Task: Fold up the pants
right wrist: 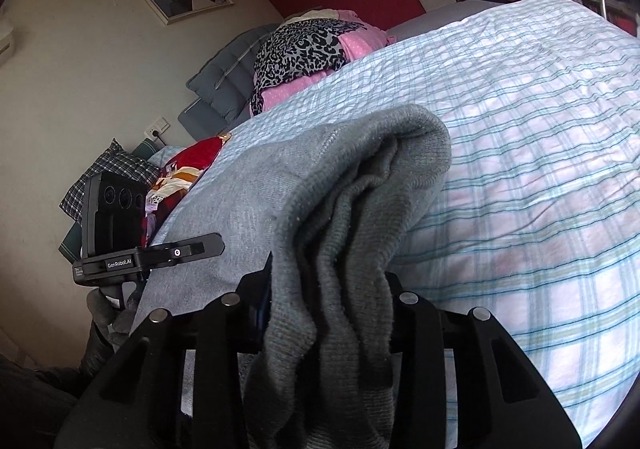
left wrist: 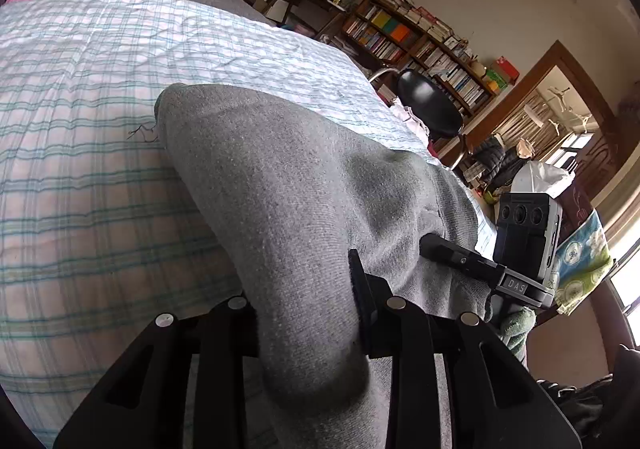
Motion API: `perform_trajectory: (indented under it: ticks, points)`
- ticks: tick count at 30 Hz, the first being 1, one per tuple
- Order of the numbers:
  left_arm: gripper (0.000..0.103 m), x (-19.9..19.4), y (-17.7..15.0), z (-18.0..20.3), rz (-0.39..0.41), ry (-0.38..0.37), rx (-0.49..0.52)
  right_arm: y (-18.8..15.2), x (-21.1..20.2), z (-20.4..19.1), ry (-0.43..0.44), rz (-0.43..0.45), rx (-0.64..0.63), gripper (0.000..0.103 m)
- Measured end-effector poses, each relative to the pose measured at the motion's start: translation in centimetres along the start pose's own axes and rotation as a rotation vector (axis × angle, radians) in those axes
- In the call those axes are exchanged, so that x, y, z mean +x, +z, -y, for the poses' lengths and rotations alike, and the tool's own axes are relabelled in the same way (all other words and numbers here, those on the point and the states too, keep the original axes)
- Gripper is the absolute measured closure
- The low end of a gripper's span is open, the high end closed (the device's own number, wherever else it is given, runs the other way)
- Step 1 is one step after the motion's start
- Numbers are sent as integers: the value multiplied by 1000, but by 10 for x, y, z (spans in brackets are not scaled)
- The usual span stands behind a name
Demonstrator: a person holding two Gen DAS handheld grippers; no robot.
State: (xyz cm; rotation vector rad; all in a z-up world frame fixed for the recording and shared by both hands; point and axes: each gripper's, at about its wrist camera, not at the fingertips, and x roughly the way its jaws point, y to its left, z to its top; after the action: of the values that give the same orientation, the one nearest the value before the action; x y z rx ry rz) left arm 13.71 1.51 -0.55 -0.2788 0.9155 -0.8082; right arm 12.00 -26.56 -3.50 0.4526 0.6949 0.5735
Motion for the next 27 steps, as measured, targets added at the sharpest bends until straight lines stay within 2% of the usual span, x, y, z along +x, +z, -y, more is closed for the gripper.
perform_trajectory:
  ticks: [6, 12, 20, 27]
  points:
    - [74, 27, 32, 27, 1, -14, 68, 23, -30, 18, -49, 79, -5, 65]
    - [74, 78, 76, 57, -11, -27, 138, 54, -58, 56, -120, 152, 8, 65]
    - [74, 167, 140, 93, -42, -84, 195, 105, -90, 135, -215, 217, 65, 65]
    - [74, 248, 178, 95, -73, -116, 177, 141, -95, 203, -298, 227, 109, 65]
